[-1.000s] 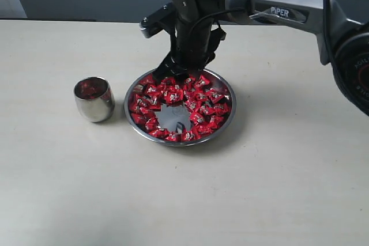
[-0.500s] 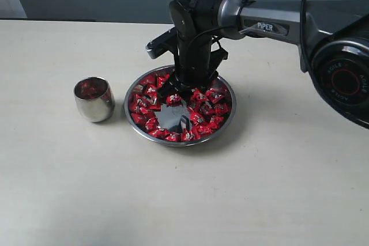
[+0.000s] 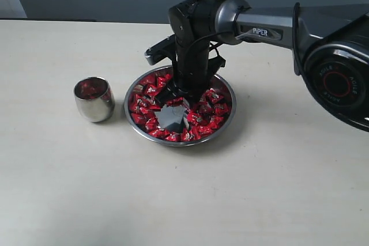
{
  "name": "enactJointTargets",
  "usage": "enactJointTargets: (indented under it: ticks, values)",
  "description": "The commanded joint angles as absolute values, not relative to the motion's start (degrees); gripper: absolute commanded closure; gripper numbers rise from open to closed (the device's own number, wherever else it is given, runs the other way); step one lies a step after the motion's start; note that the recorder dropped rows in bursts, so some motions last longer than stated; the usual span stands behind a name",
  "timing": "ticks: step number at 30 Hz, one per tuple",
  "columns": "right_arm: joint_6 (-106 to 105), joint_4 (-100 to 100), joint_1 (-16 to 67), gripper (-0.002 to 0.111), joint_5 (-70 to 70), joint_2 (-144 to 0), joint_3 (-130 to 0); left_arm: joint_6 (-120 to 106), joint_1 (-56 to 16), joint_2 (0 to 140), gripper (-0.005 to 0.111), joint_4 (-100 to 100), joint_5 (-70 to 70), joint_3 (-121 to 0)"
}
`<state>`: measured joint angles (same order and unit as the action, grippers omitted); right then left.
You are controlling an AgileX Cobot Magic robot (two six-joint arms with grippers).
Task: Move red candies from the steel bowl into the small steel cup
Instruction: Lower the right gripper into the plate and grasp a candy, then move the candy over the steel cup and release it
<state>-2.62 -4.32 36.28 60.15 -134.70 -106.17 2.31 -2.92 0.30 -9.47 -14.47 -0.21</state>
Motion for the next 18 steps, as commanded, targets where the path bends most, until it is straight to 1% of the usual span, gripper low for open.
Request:
enactJointTargets:
  ticks: [1,8,10,14,18]
  values:
    - [-3.03,-4.31,36.14,0.109,59.63,-132.95,-106.43,2.47,-2.92,0.0,0.106,-9.29,-13.88,0.0]
    - [-3.89,-1.85,39.55,0.109,53.38,-125.74,-106.54,2.47,-2.92,0.0,0.106,-9.29,-13.88,0.0]
    - [-7.18,2.88,41.15,0.109,49.02,-124.37,-106.54,2.47,-2.92,0.0,0.106,-9.29,-13.88,0.0]
    - [-15.34,15.93,44.16,0.109,40.9,-125.05,-106.54,2.47,-2.92,0.0,0.106,-9.29,-13.88,0.0]
    - [-16.02,17.13,46.3,0.109,36.83,-126.76,-106.54,2.47,-2.92,0.0,0.106,-9.29,-13.88,0.0]
